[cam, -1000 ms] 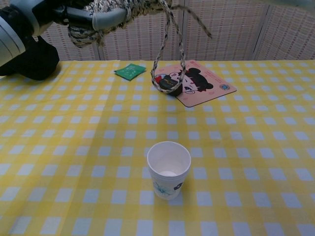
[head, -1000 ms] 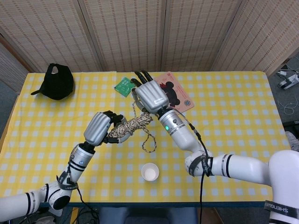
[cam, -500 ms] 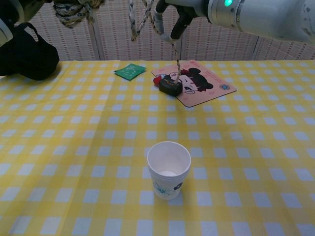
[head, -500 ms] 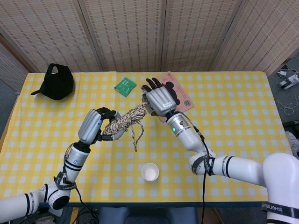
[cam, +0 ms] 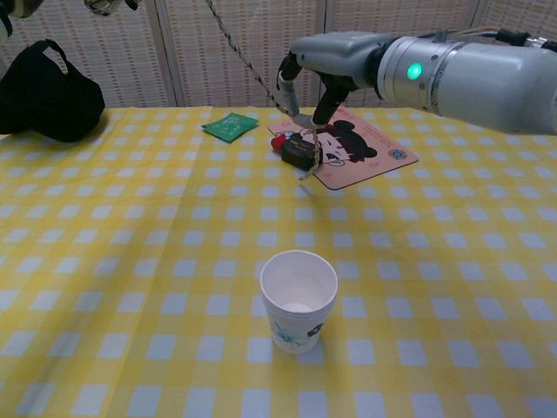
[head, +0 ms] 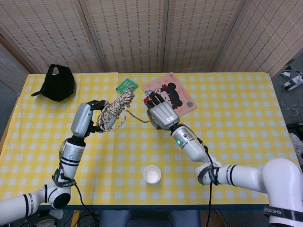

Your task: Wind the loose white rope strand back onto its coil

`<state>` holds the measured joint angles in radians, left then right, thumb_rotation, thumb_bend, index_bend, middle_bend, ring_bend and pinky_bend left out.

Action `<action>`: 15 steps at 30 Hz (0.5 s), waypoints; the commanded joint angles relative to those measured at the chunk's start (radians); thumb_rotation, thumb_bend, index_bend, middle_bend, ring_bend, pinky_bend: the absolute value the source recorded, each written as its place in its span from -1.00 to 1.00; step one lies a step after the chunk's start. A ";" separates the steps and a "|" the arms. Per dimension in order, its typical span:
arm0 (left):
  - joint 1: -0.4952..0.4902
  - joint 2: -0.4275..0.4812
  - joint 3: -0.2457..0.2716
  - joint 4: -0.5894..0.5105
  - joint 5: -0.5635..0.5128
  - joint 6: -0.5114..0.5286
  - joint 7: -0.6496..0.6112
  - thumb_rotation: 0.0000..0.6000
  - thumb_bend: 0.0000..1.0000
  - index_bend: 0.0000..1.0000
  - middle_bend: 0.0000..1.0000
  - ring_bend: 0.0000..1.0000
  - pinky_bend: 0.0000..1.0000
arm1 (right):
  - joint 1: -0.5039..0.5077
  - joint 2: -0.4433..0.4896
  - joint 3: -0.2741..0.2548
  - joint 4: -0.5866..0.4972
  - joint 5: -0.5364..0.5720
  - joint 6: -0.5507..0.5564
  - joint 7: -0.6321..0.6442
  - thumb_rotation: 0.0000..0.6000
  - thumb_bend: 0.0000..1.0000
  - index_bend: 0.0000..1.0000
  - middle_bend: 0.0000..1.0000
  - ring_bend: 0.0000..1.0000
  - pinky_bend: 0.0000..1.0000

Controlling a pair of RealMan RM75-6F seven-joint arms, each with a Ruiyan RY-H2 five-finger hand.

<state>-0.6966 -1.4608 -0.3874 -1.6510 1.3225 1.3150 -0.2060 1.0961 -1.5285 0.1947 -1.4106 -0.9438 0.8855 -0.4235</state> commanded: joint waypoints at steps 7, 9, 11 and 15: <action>-0.004 -0.017 -0.043 0.058 -0.119 0.005 0.136 0.21 -0.28 0.55 0.62 0.30 0.03 | -0.024 0.047 -0.066 -0.111 -0.093 0.039 -0.124 1.00 -0.14 0.20 -0.57 -1.00 -1.00; -0.008 -0.024 -0.045 0.077 -0.139 0.009 0.182 0.21 -0.28 0.55 0.62 0.30 0.03 | -0.024 0.072 -0.067 -0.161 -0.108 0.049 -0.154 1.00 -0.14 0.20 -0.57 -1.00 -1.00; -0.011 -0.030 -0.041 0.097 -0.151 0.012 0.227 0.21 -0.28 0.55 0.62 0.30 0.03 | -0.024 0.097 -0.064 -0.207 -0.126 0.060 -0.174 1.00 -0.14 0.20 -0.57 -1.00 -1.00; -0.015 -0.040 -0.027 0.139 -0.172 0.007 0.300 0.21 -0.28 0.56 0.62 0.30 0.03 | -0.026 0.154 -0.057 -0.302 -0.170 0.087 -0.217 1.00 -0.14 0.22 -0.56 -1.00 -1.00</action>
<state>-0.7079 -1.4924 -0.4218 -1.5368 1.1687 1.3247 0.0631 1.0720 -1.4125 0.1347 -1.6619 -1.0825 0.9515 -0.6086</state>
